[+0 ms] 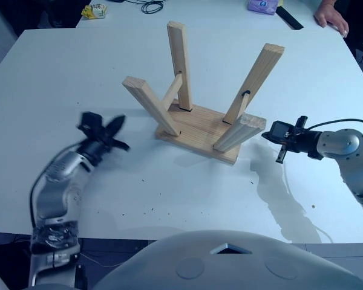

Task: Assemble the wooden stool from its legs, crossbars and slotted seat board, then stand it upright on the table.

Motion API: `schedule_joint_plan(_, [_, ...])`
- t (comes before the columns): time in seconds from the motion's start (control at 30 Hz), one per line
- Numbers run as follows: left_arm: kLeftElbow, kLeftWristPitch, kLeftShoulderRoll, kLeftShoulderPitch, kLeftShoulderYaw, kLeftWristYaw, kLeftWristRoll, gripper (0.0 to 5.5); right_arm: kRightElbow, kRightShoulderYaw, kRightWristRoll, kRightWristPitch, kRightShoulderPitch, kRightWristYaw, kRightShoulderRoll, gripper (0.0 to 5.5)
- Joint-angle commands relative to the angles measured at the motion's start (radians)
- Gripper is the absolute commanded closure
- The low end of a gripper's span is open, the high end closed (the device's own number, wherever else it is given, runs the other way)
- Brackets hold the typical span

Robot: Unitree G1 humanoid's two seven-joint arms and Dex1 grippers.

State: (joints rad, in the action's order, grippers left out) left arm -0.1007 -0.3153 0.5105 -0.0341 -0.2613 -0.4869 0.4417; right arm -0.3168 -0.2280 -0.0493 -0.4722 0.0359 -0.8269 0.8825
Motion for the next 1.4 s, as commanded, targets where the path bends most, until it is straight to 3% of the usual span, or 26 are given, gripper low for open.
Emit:
schedule_joint_plan(0.03, [0.212,0.037,-0.046,0.085,0.148,-0.083,-0.091,5.47,-0.022,-0.024,-0.020,-0.022,-0.006,0.027,-0.045,5.50])
schedule_joint_plan(0.33, [0.410,0.023,-0.063,0.099,0.254,-0.253,-0.128,5.47,-0.056,-0.031,-0.012,-0.164,0.070,0.123,-0.213,5.50])
schedule_joint_plan(0.67, [0.308,-0.026,-0.060,0.109,0.309,-0.358,-0.094,5.47,-0.044,-0.043,-0.009,-0.191,0.060,0.138,-0.225,5.50])
schedule_joint_plan(0.83, [0.229,-0.048,-0.069,0.066,0.347,-0.375,-0.084,5.47,0.076,-0.055,-0.023,-0.143,0.091,0.157,-0.248,5.50])
schedule_joint_plan(1.2, [-0.109,-0.162,-0.069,-0.180,0.295,-0.287,0.007,5.47,0.146,-0.094,0.013,-0.100,0.078,0.124,-0.285,5.50])
schedule_joint_plan(1.4, [-0.143,-0.093,-0.070,-0.205,0.165,-0.123,-0.066,5.47,0.069,0.002,0.051,-0.134,0.092,0.125,-0.244,5.50])
